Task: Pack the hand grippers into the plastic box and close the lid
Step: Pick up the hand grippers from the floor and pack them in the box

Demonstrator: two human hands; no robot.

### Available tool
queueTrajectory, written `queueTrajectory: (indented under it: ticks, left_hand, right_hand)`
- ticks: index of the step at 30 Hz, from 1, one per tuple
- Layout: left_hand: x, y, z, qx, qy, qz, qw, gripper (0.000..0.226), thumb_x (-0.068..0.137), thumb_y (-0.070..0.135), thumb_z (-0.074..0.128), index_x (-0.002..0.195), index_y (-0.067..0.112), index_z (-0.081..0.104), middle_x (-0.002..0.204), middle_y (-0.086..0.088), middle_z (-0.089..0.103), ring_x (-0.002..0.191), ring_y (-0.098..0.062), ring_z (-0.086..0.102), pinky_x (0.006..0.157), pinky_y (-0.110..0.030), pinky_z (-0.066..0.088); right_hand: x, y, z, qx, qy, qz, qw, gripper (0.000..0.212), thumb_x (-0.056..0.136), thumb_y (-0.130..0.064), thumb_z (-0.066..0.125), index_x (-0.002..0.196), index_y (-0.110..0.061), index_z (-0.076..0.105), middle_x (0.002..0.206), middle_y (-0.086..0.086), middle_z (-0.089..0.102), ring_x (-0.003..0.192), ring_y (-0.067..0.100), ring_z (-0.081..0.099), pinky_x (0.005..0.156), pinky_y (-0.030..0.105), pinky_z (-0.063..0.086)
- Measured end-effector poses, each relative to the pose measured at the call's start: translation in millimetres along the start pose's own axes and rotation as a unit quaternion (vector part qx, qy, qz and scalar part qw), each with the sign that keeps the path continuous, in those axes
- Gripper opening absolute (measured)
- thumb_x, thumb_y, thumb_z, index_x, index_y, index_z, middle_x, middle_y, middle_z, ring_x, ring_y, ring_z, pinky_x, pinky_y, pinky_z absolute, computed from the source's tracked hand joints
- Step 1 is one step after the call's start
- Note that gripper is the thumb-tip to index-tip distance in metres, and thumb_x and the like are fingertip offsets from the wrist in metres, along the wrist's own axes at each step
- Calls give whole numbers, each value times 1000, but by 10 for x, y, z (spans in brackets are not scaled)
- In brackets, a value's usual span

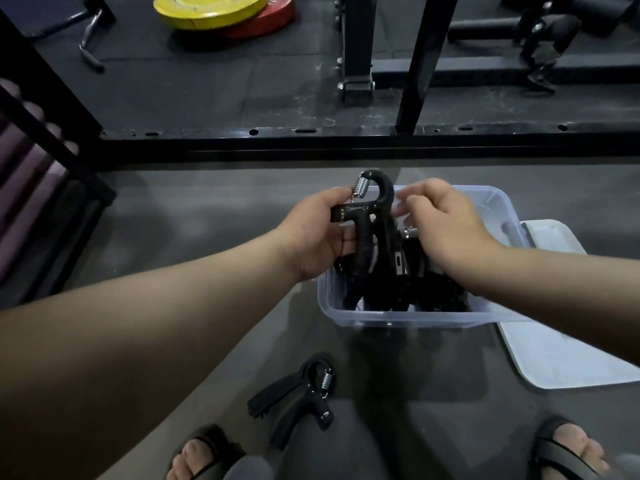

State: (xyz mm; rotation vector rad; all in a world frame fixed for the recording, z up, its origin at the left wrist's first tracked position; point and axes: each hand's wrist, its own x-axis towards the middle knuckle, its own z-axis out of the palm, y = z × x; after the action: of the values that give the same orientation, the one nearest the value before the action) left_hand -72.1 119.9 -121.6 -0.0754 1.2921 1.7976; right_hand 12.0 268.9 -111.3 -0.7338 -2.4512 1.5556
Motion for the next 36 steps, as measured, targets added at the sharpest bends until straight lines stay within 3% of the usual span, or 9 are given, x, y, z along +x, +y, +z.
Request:
queueTrajectory:
  ticks: [5,8,10,13,14,17,22,30,36]
  left_hand:
    - [53,-49,15,-14,37,-6,999,30,100,26,45,114,2,59,106,-19,64,93,-32,64,85,-48,55]
    - [80,-78,6,-28,54,-5,998,37,101,21,46,124,-7,55,109,-21,64,91,-31,64,83,-45,57]
    - [75,-76,22,-19,39,4,999,31,100,14,46,121,-7,56,106,-19,63,86,-27,65,81,-39,58]
    - [86,-84,96,114,83,73,987,22,95,6,52,116,9,59,102,-10,64,85,-19,65,78,-30,59]
    - [104,-91,77,224,122,126,959,28,93,9,56,120,14,58,109,-5,64,94,-17,65,86,-30,55]
    - [85,-136,-68,505,155,286,799,42,91,11,50,133,18,53,132,4,54,121,-7,48,107,-20,32]
    - [111,-439,-418,665,145,254,687,53,94,10,41,147,10,35,160,-6,22,148,-20,13,121,-34,3]
    - [72,-569,-489,647,139,247,708,54,99,14,38,151,12,27,163,3,8,149,-13,8,121,-30,2]
    - [77,-588,-506,642,136,250,711,54,98,14,38,152,13,26,163,5,7,149,-10,7,121,-30,1]
  right_hand:
    - [49,36,-12,56,-100,92,989,20,100,-22,44,98,-18,64,86,2,69,61,10,64,43,15,45]
    - [25,136,3,21,-145,104,984,21,95,-34,55,109,-21,63,93,0,72,69,8,69,51,22,50]
    - [28,187,-8,-71,-156,87,981,38,86,-42,61,119,-24,58,97,0,72,78,17,71,64,34,57]
    - [7,160,-56,-211,-131,0,969,36,90,-39,47,122,-25,55,96,-1,71,88,21,67,84,43,54]
    - [3,151,-74,-240,-120,-25,963,33,93,-35,43,121,-22,55,100,2,70,94,23,65,87,43,52]
    - [37,178,-102,-291,-112,-40,949,30,95,-29,40,117,-13,52,108,12,65,101,31,59,90,43,48]
    - [74,283,-93,-330,-122,9,936,33,95,-32,37,121,-13,45,110,15,59,97,35,57,88,46,48]
    - [124,238,-10,-406,-167,-2,898,39,94,-48,41,114,-14,46,115,15,57,102,34,57,88,44,48]
    - [58,211,-35,-428,-229,-20,874,73,83,-46,55,144,-22,22,137,14,36,114,32,54,98,39,45]
